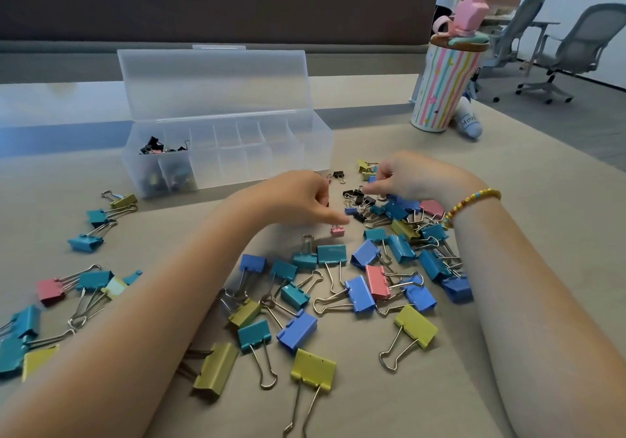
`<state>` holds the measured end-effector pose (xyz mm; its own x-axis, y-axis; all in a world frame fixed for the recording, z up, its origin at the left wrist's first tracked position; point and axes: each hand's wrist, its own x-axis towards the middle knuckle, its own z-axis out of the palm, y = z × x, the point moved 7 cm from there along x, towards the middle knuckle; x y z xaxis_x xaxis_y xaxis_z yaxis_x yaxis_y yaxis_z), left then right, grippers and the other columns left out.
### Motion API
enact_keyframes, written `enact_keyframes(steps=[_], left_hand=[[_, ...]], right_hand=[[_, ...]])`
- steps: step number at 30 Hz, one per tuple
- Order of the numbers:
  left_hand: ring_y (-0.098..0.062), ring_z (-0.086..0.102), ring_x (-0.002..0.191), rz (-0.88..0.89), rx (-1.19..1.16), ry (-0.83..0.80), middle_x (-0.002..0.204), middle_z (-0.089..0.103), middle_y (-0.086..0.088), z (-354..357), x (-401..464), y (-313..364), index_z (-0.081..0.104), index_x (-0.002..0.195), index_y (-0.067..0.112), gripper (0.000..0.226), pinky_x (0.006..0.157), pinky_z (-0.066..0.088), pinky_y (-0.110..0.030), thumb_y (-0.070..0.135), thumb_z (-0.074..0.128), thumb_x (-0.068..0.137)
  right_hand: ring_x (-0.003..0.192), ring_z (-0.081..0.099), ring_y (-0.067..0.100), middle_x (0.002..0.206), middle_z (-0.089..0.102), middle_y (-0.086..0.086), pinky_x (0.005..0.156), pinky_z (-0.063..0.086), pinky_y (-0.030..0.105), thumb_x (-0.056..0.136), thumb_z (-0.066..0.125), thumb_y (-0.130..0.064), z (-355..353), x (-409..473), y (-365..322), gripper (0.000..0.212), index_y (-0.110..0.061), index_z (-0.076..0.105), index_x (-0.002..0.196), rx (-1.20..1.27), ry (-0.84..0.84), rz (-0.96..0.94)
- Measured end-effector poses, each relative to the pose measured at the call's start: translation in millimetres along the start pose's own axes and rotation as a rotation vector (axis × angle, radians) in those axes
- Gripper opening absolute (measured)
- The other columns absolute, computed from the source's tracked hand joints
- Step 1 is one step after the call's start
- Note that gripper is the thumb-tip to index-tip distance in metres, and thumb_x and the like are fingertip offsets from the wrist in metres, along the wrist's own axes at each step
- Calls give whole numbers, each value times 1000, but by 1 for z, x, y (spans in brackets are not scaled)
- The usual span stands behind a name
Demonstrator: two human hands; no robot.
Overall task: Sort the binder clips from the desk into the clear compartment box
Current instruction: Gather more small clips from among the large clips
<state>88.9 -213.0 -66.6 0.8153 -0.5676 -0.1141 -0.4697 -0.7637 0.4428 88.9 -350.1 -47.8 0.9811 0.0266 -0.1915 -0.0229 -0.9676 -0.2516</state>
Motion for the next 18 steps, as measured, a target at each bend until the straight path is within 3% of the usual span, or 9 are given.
enact_keyframes(steps=[4, 7, 9, 15, 18], left_hand=[[-11, 36, 61, 9, 88, -20, 68, 47, 3, 10, 4, -5, 45, 68, 20, 39, 56, 29, -25, 53, 67, 74], [-10, 36, 61, 4, 130, 36, 70, 47, 3, 6, 6, -12, 47, 71, 19, 40, 56, 30, -25, 55, 63, 76], [-10, 38, 62, -4, 155, 57, 71, 49, 3, 3, 6, -15, 47, 73, 20, 36, 57, 32, -24, 52, 62, 79], [-18, 43, 68, -2, 186, 203, 75, 52, -5, -10, 7, -4, 57, 85, 10, 37, 55, 31, -26, 46, 51, 90], [-22, 50, 76, 43, 221, 227, 80, 56, -6, -7, 7, 6, 62, 92, 8, 42, 62, 35, -30, 49, 57, 85]], right_hand=[[77, 47, 13, 89, 57, 1, 54, 32, 20, 89, 62, -27, 4, -4, -2, 13, -16, 57, 86, -70, -62, -1], [87, 48, 16, 103, 58, 4, 56, 33, 20, 90, 61, -25, 9, -1, -5, 10, -16, 58, 93, -101, -65, -1], [90, 48, 16, 108, 58, 4, 65, 36, 22, 90, 60, -27, 11, 2, -7, 14, -16, 60, 99, -104, -52, -10], [87, 50, 18, 106, 62, 6, 71, 38, 28, 93, 55, -28, 16, 12, -21, 18, -15, 62, 103, -101, 86, -46], [86, 48, 18, 104, 62, 6, 71, 37, 28, 93, 55, -28, 17, 15, -25, 14, -17, 61, 95, -74, 152, -73]])
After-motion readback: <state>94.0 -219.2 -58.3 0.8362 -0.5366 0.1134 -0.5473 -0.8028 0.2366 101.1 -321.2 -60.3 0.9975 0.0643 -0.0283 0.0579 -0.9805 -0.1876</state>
